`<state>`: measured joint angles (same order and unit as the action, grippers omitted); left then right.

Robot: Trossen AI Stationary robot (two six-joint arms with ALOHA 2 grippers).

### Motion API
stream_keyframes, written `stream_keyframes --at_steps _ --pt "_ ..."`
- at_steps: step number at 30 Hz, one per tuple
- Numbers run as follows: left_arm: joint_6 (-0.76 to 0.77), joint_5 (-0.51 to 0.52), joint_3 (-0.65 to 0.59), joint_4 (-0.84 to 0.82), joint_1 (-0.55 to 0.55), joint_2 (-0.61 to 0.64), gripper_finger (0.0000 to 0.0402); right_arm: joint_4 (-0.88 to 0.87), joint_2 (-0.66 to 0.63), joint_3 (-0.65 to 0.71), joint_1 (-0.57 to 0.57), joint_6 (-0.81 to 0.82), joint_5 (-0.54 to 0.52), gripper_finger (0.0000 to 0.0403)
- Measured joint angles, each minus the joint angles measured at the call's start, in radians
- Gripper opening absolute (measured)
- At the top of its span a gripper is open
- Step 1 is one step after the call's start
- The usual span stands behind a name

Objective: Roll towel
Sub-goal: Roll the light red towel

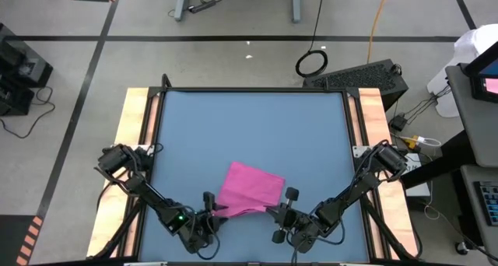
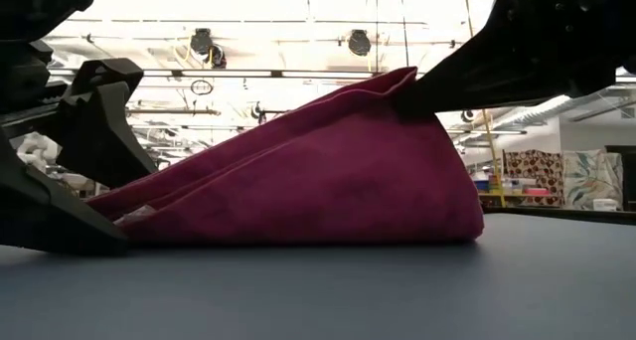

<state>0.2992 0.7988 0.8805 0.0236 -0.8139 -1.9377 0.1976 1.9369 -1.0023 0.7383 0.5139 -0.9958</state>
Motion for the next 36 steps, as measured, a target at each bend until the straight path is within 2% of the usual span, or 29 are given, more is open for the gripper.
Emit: stream_keyframes --at_steps 4,8,16,19,21,25,29,36 --pt "0.002 0.003 0.001 -0.044 0.0 0.002 0.0218 -0.002 0.0 0.0 0.0 0.001 0.0 0.0" --pt "0.0 0.003 0.001 -0.059 0.0 0.002 0.019 -0.01 0.0 0.0 0.0 0.002 0.002 0.0" --pt "-0.017 0.002 0.001 -0.074 0.0 0.003 0.0081 -0.01 0.0 0.0 0.0 0.002 0.002 0.0" --pt "-0.052 0.002 -0.002 -0.101 0.0 0.022 0.0031 -0.01 0.0 0.0 0.0 0.001 0.002 0.0" --pt "-0.065 -0.007 -0.006 -0.14 0.001 0.052 0.0011 -0.01 0.0 0.0 0.0 -0.002 0.001 0.0" --pt "-0.06 -0.104 -0.007 -0.187 0.001 0.137 0.0014 0.004 0.0 0.0 -0.002 -0.038 0.043 0.0" --pt "-0.019 -0.263 0.0 -0.182 0.008 0.202 0.0015 0.044 0.0 0.0 0.001 -0.05 0.202 0.0" --pt "0.067 -0.351 0.012 -0.164 0.039 0.205 0.0015 0.079 0.0 0.0 0.001 -0.067 0.312 0.0"
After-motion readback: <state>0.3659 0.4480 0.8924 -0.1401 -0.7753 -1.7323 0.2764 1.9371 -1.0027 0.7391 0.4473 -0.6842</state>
